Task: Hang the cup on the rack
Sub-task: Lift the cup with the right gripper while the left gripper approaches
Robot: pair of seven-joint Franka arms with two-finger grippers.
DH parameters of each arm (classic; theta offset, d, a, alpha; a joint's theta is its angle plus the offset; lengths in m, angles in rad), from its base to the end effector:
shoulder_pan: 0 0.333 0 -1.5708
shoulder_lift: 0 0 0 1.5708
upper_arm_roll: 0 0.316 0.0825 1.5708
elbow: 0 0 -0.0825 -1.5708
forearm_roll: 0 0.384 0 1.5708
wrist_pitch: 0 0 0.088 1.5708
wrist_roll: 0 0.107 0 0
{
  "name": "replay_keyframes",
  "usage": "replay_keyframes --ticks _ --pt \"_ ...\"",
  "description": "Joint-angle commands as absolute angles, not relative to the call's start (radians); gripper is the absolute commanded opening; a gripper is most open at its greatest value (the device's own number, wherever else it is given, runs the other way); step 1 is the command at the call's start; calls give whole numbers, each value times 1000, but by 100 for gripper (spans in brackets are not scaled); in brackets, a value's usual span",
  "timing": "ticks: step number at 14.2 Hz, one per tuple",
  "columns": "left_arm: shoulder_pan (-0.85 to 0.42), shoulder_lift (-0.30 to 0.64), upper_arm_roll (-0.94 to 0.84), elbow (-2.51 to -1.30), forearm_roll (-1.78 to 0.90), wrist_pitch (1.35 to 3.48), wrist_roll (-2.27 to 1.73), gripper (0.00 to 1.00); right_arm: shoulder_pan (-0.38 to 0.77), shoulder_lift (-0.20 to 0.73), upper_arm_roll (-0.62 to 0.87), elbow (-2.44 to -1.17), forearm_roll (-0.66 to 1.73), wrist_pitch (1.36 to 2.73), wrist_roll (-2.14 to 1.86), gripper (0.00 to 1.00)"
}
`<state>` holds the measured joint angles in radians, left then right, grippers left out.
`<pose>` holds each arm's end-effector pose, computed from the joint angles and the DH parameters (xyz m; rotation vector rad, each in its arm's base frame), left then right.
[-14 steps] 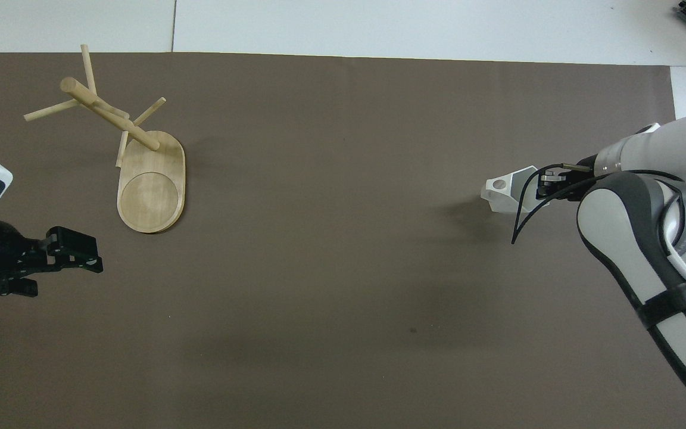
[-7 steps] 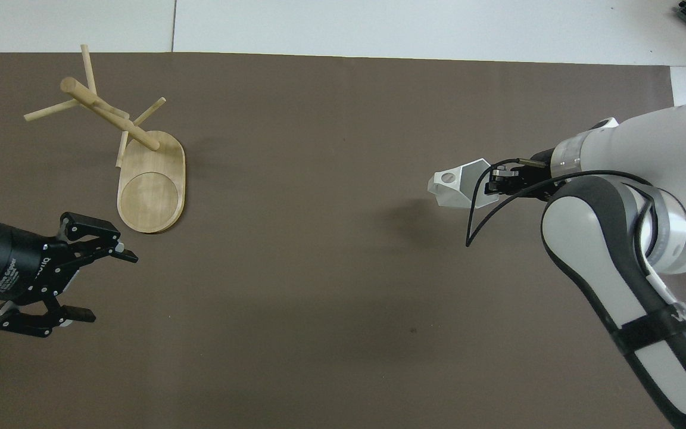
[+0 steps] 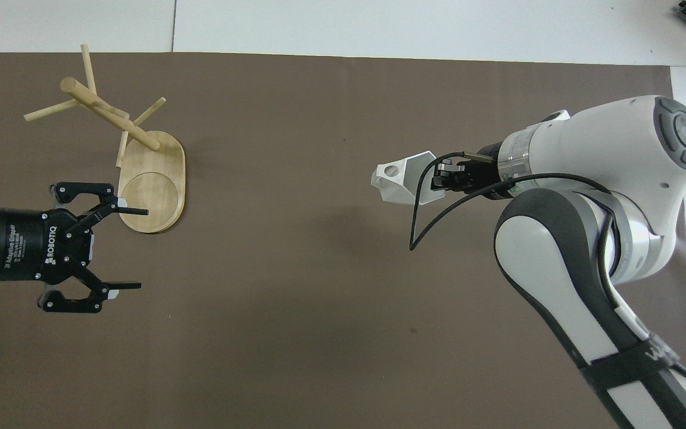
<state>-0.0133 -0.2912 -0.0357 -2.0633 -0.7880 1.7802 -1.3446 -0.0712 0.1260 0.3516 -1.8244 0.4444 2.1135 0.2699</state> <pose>0.4715 -0.0863 0.5814 1.8436 1.6597 -0.6273 0.5864 0.1809 0.4887 -2.6590 0.2617 -0.0518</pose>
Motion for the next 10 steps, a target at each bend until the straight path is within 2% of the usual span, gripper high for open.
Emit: replay_keyframes --ticks 1,7,10 --pt "-11 -325 -40 -2112 -888 1864 -1443 100 -87 121 394 -1806 560 2117 281 0" --pt "-26 -212 -43 -2137 -1037 2014 -1439 100 -86 129 544 -1766 603 2169 305 0" --pt "-133 -134 -43 -2138 -1048 2081 -1373 100 -86 129 609 -1769 693 2232 327 0"
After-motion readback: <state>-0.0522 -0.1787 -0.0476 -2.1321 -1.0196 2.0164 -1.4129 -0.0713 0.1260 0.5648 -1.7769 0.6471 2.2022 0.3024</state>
